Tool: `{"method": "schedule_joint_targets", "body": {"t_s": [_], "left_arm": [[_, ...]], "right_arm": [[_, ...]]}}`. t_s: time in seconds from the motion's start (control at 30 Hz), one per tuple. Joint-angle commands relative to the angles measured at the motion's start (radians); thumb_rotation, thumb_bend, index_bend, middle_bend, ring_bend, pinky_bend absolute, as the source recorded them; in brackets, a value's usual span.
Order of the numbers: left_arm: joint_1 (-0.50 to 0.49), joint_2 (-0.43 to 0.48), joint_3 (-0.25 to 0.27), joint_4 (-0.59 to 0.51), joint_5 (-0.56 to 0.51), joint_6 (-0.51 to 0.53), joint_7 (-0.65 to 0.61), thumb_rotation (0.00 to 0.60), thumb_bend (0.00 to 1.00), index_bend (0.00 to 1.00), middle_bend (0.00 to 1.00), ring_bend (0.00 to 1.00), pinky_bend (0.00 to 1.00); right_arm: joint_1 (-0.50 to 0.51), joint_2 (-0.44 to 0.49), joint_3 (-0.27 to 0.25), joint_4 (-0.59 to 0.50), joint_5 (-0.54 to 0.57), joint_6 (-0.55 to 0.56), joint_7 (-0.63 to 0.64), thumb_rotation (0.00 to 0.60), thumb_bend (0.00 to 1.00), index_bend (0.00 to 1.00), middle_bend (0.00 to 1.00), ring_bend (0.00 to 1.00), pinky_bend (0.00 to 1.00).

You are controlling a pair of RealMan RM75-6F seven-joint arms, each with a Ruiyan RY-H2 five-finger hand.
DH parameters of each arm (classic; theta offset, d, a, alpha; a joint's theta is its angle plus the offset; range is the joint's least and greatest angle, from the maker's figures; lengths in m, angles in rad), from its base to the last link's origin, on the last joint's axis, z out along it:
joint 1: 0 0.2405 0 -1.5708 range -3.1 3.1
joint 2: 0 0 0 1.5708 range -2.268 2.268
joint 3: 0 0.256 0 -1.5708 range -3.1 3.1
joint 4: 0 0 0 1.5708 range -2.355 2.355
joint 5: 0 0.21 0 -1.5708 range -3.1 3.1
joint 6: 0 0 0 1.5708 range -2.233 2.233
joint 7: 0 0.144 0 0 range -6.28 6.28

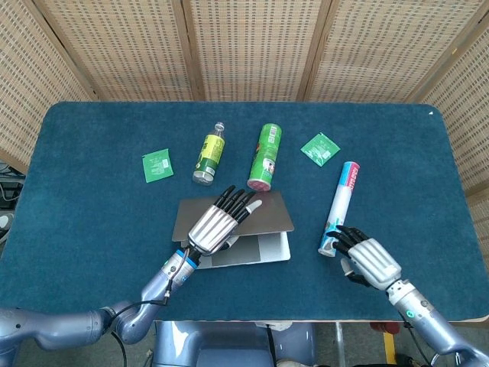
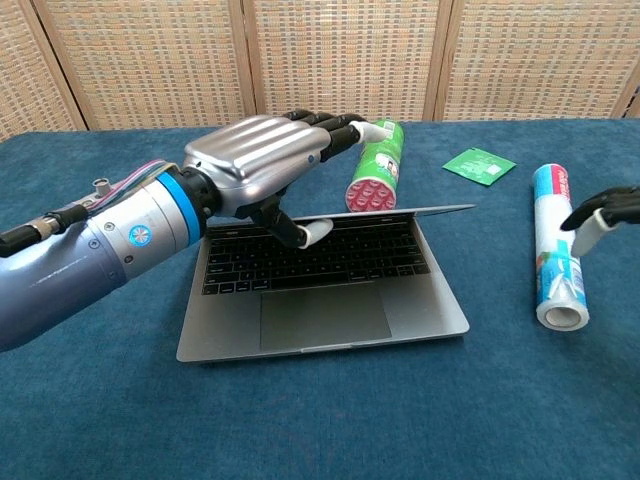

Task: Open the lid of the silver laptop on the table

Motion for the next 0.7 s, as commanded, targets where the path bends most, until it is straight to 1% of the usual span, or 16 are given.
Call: {"method": "schedule_joint_targets", "body": {"t_s": [0.03,0.13,0.37,0.53,0.7], "left_arm": [[-0.006,0.010,-0.002,-0.011,-0.018,-0.009,-0.006,0.600,0.41,0.00,0.00,0.00,0.00],[-0.015,0.018,-0.009,-0.015,-0.044,-0.015,-0.017,0.600,0.41,0.00,0.00,0.00,0.00],[-0.028,0.025,-0.006,-0.020,-0.062,-0.014,-0.058,0.600,0.41,0.00,0.00,0.00,0.00],[-0.038,0.023,0.001,-0.009,-0.070,-0.008,-0.085,0.600,0.41,0.00,0.00,0.00,0.00],[-0.046,0.023,0.010,-0.003,-0.062,0.003,-0.108,0.600,0.42,0.00,0.00,0.00,0.00]], "right_arm": [[0.056,-0.060,-0.001,0.030,0.006,-0.058,0.048,0.600,0.93,0.34,0.25,0.15,0.25],[0.086,-0.114,0.003,0.041,0.031,-0.096,0.059,0.600,0.94,0.33,0.24,0.16,0.28],[0.116,-0.172,0.004,0.047,0.076,-0.131,0.061,0.600,0.94,0.34,0.25,0.18,0.30],[0.134,-0.212,-0.002,0.062,0.104,-0.160,0.015,0.600,0.95,0.34,0.25,0.18,0.30],[0.135,-0.244,-0.010,0.073,0.119,-0.153,-0.043,0.600,0.96,0.34,0.25,0.18,0.30]]}}
